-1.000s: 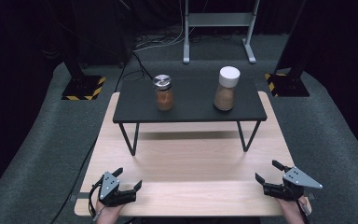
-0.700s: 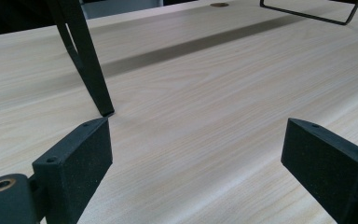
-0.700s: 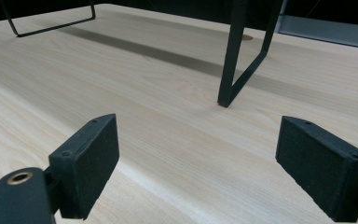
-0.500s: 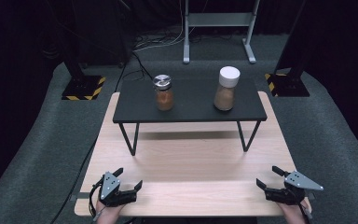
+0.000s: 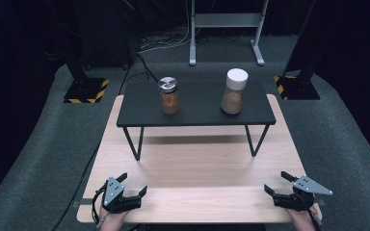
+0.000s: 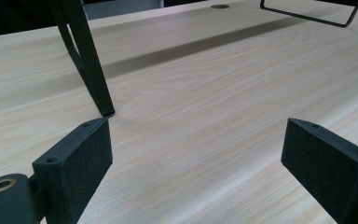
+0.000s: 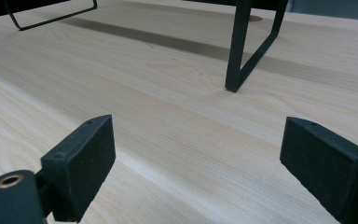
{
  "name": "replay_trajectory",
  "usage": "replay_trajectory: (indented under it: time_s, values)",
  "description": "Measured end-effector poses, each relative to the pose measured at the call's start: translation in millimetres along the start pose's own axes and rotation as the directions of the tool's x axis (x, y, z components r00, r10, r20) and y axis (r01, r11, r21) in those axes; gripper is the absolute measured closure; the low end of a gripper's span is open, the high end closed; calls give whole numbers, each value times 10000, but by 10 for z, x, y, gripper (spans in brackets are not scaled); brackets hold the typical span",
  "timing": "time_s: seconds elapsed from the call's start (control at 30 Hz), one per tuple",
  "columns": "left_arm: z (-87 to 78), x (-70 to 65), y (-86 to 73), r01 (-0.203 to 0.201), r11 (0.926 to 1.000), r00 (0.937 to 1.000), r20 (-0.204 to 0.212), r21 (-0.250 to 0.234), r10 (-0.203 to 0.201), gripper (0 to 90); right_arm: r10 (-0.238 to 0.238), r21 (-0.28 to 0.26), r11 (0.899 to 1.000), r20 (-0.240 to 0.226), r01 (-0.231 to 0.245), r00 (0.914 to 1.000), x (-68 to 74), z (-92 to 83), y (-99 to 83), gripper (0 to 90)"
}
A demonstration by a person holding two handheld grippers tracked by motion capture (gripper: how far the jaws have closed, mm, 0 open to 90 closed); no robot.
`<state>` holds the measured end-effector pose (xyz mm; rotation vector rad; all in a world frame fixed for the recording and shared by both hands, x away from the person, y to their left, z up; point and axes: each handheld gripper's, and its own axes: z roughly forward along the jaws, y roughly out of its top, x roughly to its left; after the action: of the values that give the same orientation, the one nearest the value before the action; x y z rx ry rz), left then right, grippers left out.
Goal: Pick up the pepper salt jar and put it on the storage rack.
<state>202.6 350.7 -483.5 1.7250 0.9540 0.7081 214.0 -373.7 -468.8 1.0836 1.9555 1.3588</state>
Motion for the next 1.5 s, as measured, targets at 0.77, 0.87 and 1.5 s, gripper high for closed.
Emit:
replay_trajectory:
  time_s: [0.77,0.87,1.5]
  values:
    - [2,-8,7,-60,10000,10000,18,47,60,84,148,122,9998,42,-149,9999,-12,8,-1,99]
    - [5,5,10,22,10000,10000,43,61,-22,84,135,166,9998,35,-135,9999,-11,19,7,100]
    - [5,-1,10,-33,10000,10000,42,56,33,84,99,179,9998,11,-99,10000,-12,14,7,100]
